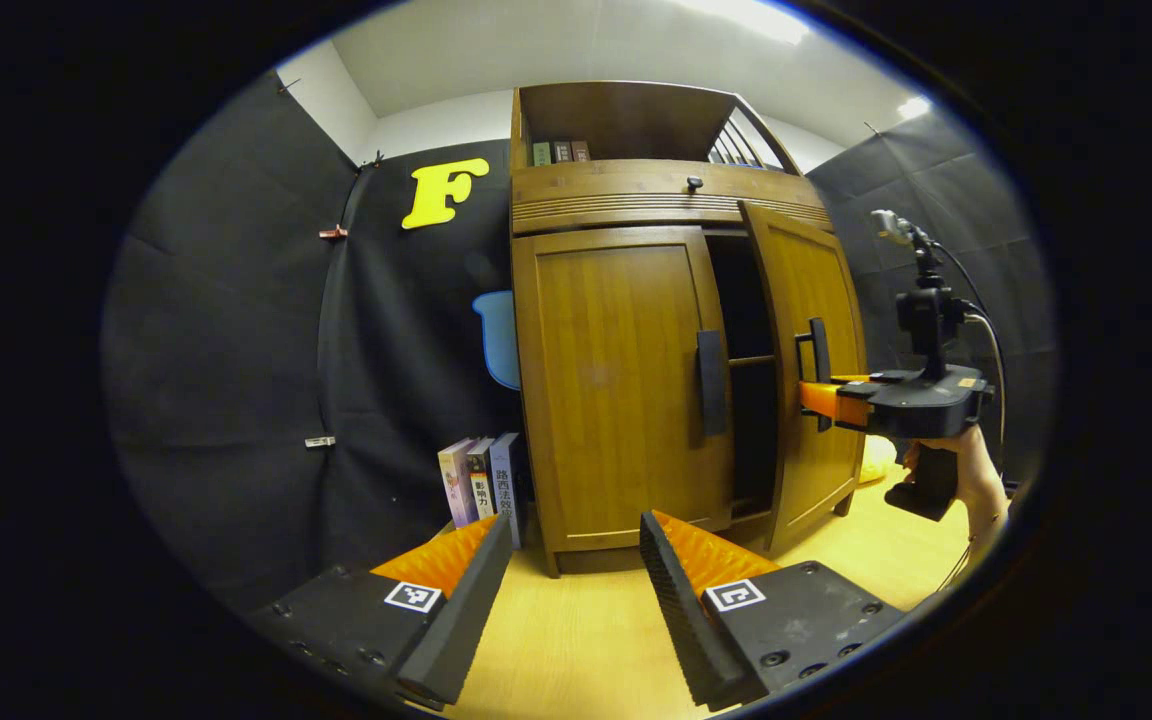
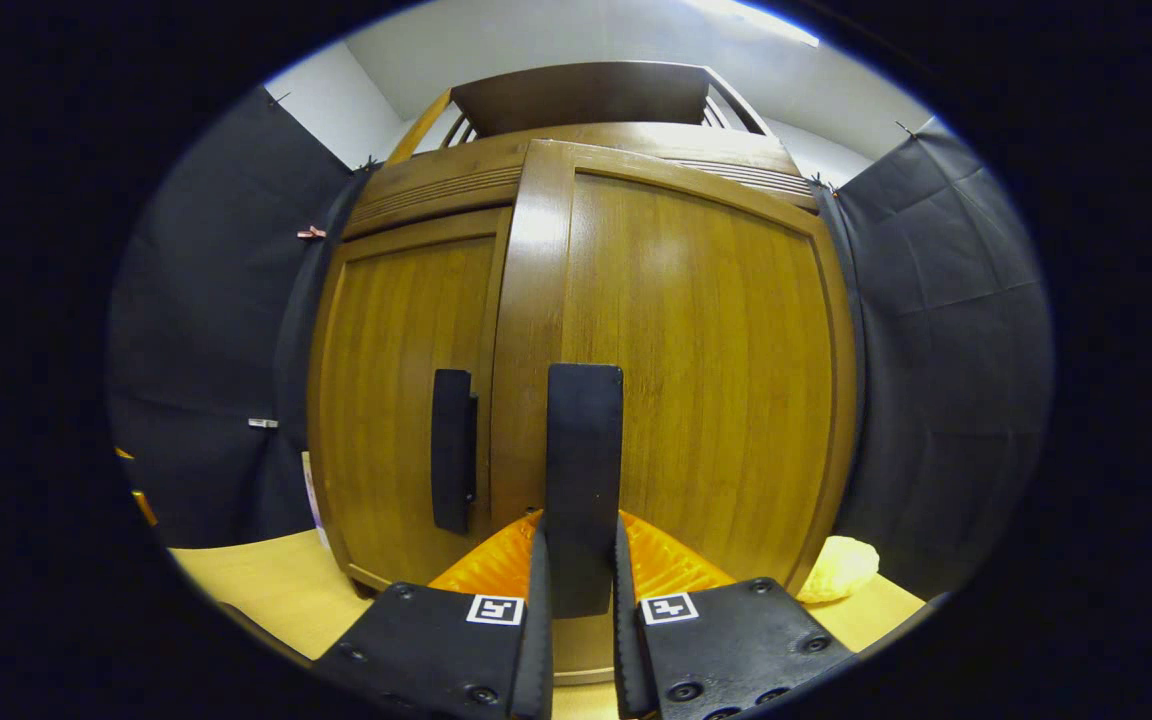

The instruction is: Open the right door of the double-door shoe cabinet with the right hand, and open the left door with the left hand.

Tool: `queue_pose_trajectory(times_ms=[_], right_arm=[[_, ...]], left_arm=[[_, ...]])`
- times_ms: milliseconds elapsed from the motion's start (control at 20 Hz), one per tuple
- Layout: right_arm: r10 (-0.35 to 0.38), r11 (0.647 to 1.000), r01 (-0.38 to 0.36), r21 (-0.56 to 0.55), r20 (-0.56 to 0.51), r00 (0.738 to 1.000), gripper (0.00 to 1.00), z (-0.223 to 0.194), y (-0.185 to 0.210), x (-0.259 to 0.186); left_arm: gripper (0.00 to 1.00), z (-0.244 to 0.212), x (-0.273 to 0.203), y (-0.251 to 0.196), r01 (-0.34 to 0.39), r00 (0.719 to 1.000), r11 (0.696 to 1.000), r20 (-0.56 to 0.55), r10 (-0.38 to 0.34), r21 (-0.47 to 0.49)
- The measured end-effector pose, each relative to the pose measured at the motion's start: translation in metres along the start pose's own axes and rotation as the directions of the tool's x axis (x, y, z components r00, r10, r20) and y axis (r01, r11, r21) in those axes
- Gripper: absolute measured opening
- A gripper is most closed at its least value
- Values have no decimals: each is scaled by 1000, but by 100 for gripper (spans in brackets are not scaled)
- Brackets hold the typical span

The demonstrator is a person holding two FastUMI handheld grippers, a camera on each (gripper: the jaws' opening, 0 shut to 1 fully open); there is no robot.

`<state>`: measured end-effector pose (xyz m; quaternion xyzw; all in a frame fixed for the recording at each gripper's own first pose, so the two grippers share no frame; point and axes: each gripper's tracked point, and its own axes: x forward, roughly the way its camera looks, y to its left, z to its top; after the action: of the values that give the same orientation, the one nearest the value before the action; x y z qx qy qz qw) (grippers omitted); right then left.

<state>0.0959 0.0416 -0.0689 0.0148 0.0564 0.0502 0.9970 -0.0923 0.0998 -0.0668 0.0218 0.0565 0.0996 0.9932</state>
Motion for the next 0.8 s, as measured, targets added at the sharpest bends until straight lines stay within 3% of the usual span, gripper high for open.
queue_pose_trajectory(times_ms=[250,400,600,700,750,800], right_arm=[[43,999,-43,-3,-17,999,28,3,-23,-49],[30,1000,-30,1,-16,999,28,8,-40,-71],[-36,999,36,-12,-10,999,27,12,-70,-101],[-103,994,103,-47,2,995,27,15,-93,-116],[-138,988,138,-70,10,990,22,17,-105,-123],[-163,982,165,-88,20,986,25,19,-116,-128]], left_arm=[[81,-3,-5,-10,-6,1000,999,-4,6,-47],[81,-8,-3,-8,-29,999,996,-20,28,-87],[81,-9,-3,0,-58,998,996,-29,57,-68],[81,-6,-1,0,-59,998,997,-17,58,-57],[79,-5,0,-2,-53,999,997,-10,53,-59],[81,-4,2,-5,-45,999,997,-5,44,-64]])
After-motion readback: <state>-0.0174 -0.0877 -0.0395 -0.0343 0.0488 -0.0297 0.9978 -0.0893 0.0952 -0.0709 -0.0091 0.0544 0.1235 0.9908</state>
